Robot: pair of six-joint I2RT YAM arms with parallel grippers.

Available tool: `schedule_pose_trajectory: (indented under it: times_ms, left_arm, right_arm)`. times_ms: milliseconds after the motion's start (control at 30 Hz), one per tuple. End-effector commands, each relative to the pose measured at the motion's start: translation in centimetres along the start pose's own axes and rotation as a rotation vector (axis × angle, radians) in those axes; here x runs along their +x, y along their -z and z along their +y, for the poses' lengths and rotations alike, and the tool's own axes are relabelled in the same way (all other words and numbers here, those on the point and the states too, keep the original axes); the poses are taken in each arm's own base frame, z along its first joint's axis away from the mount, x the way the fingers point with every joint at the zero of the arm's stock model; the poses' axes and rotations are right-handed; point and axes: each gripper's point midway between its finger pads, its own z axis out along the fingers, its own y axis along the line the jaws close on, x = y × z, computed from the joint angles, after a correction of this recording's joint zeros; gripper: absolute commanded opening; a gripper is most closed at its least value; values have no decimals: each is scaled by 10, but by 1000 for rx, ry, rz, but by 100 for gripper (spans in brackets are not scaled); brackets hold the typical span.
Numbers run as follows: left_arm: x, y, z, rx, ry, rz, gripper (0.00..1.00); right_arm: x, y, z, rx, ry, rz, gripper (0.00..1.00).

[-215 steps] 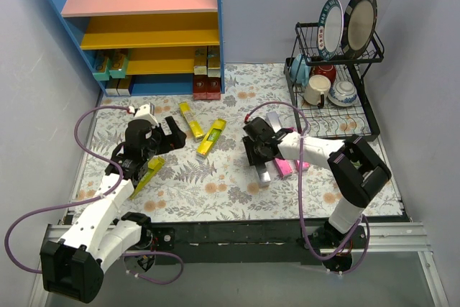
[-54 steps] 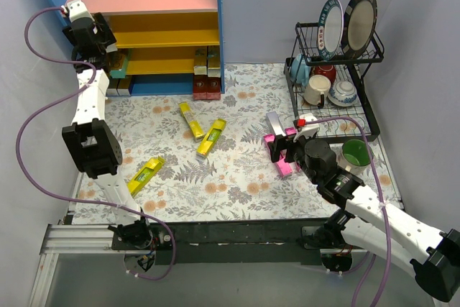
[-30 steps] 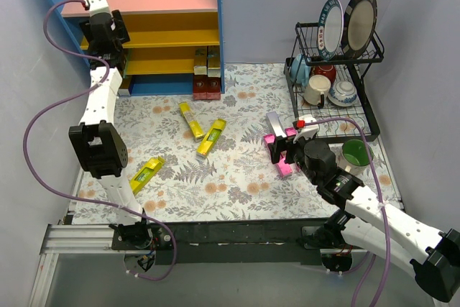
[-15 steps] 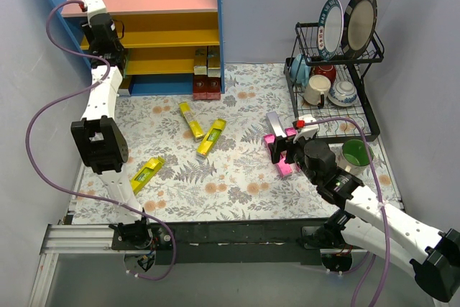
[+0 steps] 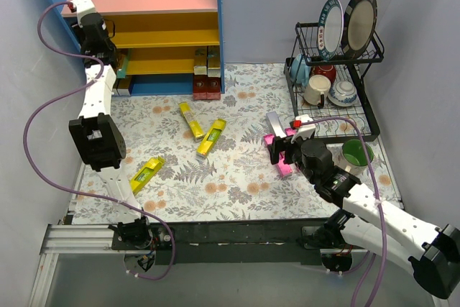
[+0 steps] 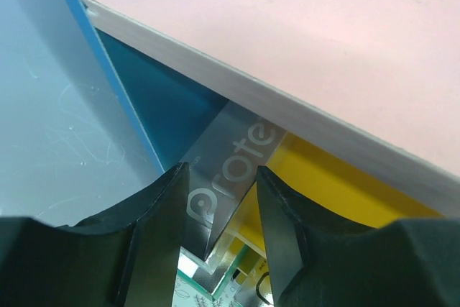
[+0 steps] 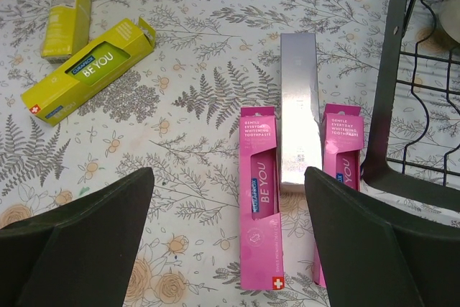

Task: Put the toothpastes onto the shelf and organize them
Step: Adjust the toothpaste on the shelf, then move the toothpaste to the center of the board.

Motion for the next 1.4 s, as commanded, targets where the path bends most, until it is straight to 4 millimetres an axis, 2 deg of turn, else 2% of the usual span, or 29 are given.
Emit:
schedule_pose_trajectory:
  times_ms: [0, 133, 333, 367, 433, 467, 500, 533, 567, 600, 633, 667, 700, 733, 767, 800, 833, 900, 933, 967, 1000, 1033, 1100, 1133, 1167, 1233, 1267, 1333, 1367]
  left_arm:
    - [-14, 0, 15, -53, 27, -13, 43]
    - [-20, 4, 14, -29, 56, -12, 53]
    - [-62, 30, 8, 64, 155, -42, 68]
    - [-77, 41, 7, 97, 191, -56, 71]
    - [-85, 55, 3, 145, 221, -49, 75]
    - [-83, 63, 2, 166, 232, -34, 79]
    - [-98, 80, 0, 222, 270, -42, 80]
    - [-100, 91, 1, 247, 289, -37, 82]
    - [-102, 100, 0, 273, 305, -32, 86]
    - [-101, 122, -5, 349, 337, -12, 88]
    - [-99, 133, -8, 384, 350, 0, 89]
    - [-96, 144, -11, 426, 367, 18, 91]
    - [-70, 155, -16, 461, 357, 75, 97]
    - [-78, 179, -17, 528, 366, 68, 98]
    - [-68, 192, -17, 546, 378, 93, 98]
    - [-35, 200, -19, 562, 372, 155, 98]
    - [-36, 226, -21, 621, 379, 152, 98]
    - [-16, 246, -24, 646, 354, 185, 98]
    - [6, 263, -27, 652, 326, 215, 98]
    - [16, 272, -29, 661, 306, 231, 98]
    - [26, 282, -31, 674, 283, 240, 98]
    - [48, 301, -44, 715, 247, 279, 98]
    - [52, 318, -40, 715, 233, 250, 98]
    - [73, 330, -45, 743, 214, 281, 98]
    - [72, 340, -44, 763, 221, 266, 98]
    - [85, 352, -50, 797, 215, 274, 98]
    - [103, 356, -51, 800, 207, 300, 98]
    - [112, 365, -55, 827, 210, 301, 98]
    - [127, 366, -56, 828, 203, 317, 98]
  right_arm:
    - [-17, -1, 4, -13, -5, -45, 94]
    - [-24, 0, 5, -17, -5, -49, 93]
    - [-35, -1, 7, -6, 0, -10, 93]
    - [-34, -2, 7, 4, 9, 32, 93]
    - [-34, -5, 6, 23, 11, 66, 93]
    - [-42, -12, 7, 33, 13, 78, 93]
    - [-35, -12, 4, 48, 31, 130, 93]
    - [-38, -16, 2, 60, 41, 147, 93]
    - [-30, -25, -2, 83, 58, 201, 94]
    - [-41, -28, -2, 86, 61, 210, 95]
    - [-40, -32, 0, 71, 73, 238, 95]
    - [-32, -44, -8, 91, 72, 291, 96]
    - [-49, -50, -10, 92, 55, 277, 98]
    - [-45, -54, -9, 71, 41, 314, 99]
    - [-41, -66, -21, 87, 12, 345, 99]
    - [-51, -73, -22, 72, -11, 338, 99]
    - [-44, -83, -27, 50, -41, 376, 99]
    - [-41, -94, -31, 42, -63, 408, 99]
    - [-49, -99, -33, 36, -73, 409, 99]
    - [-36, -109, -36, 40, -76, 454, 99]
    - [-35, -114, -38, 35, -66, 468, 99]
    - [-39, -119, -37, 20, -63, 470, 99]
    - [-19, -129, -43, 20, -41, 538, 98]
    - [-11, -137, -48, 30, -41, 566, 97]
    - [-4, -137, -51, 33, -38, 594, 97]
    - [12, -144, -54, 3, -39, 640, 95]
    - [16, -147, -54, -10, -36, 653, 93]
    - [30, -150, -57, -26, -13, 700, 90]
    - [32, -153, -59, -20, -7, 706, 89]
